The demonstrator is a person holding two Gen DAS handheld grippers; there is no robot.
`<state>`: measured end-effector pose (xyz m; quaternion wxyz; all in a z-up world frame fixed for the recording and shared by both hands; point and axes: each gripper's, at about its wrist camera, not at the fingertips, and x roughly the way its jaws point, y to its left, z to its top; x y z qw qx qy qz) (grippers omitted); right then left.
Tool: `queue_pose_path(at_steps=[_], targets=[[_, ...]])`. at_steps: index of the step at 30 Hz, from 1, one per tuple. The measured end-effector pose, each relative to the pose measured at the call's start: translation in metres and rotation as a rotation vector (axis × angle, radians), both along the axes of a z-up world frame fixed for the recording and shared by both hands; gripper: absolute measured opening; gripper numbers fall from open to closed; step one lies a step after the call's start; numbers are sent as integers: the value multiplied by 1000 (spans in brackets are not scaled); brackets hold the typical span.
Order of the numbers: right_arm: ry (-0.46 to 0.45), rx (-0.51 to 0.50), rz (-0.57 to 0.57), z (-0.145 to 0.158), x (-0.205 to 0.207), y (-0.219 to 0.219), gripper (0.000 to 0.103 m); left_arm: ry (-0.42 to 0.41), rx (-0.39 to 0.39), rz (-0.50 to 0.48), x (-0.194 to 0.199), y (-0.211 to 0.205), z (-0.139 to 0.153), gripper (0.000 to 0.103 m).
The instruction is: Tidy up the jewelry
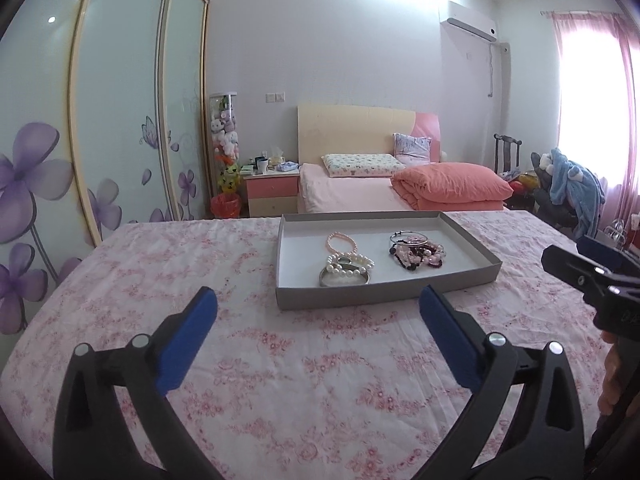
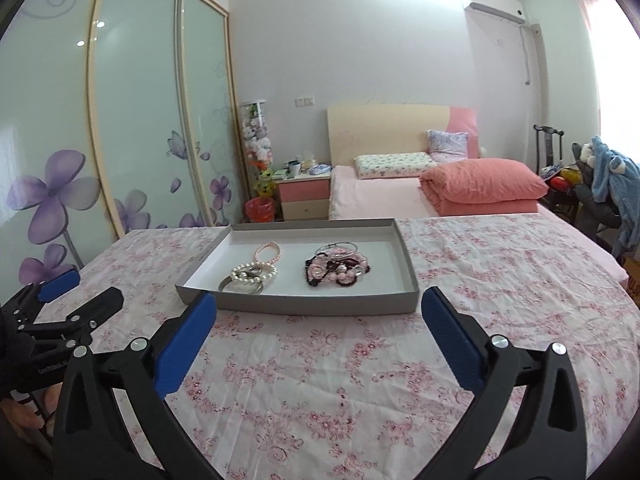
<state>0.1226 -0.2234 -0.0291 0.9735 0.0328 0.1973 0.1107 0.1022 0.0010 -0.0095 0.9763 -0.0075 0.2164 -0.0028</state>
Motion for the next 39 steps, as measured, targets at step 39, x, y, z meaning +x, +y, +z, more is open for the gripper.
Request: queue_pose_path(at_steps=[39], targets=[[-2, -2, -13, -13, -13, -1, 101, 3, -24, 7, -7, -4, -8, 99]])
